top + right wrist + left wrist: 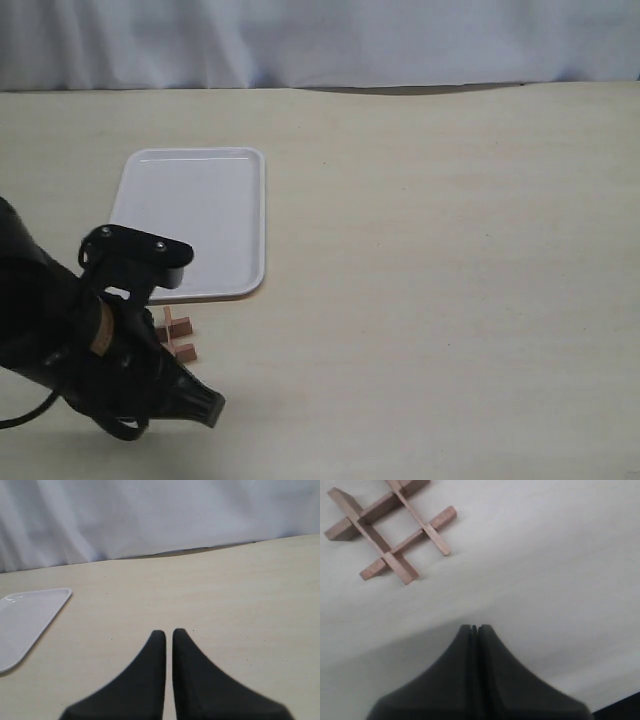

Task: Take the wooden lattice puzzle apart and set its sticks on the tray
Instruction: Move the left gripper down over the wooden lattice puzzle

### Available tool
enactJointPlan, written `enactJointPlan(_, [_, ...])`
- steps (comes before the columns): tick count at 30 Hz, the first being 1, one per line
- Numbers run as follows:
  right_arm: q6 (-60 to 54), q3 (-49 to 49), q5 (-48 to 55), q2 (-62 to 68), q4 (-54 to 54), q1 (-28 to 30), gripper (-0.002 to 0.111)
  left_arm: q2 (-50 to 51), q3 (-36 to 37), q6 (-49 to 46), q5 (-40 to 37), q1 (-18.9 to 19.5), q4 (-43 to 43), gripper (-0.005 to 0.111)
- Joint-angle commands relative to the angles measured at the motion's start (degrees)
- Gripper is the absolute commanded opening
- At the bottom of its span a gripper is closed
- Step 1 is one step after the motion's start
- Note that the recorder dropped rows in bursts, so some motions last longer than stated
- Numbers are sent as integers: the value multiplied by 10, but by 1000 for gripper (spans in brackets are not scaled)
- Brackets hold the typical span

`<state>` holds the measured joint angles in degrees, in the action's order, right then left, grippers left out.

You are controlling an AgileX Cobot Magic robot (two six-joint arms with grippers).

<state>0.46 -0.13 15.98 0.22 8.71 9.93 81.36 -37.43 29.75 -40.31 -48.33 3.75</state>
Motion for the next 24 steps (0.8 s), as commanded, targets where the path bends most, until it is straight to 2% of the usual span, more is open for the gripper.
enactJointPlan(1, [1,1,3,-2,-2,-1,4,40,1,8,20,-5,4,0])
enactJointPlan(6, [1,1,3,-2,-2,-1,4,41,0,23,-1,19,16,3])
enactJointPlan(8, [1,1,3,-2,-2,-1,4,41,0,36,0,30,16,11])
enactJointPlan(13, [1,1,3,-2,-2,-1,4,41,0,53,13,51,16,45])
enactJointPlan(15, [1,1,3,-2,-2,-1,4,43,0,61,15,51,16,52])
enactJointPlan(24, [1,1,3,-2,-2,-1,4,80,0,95,42,51,16,47])
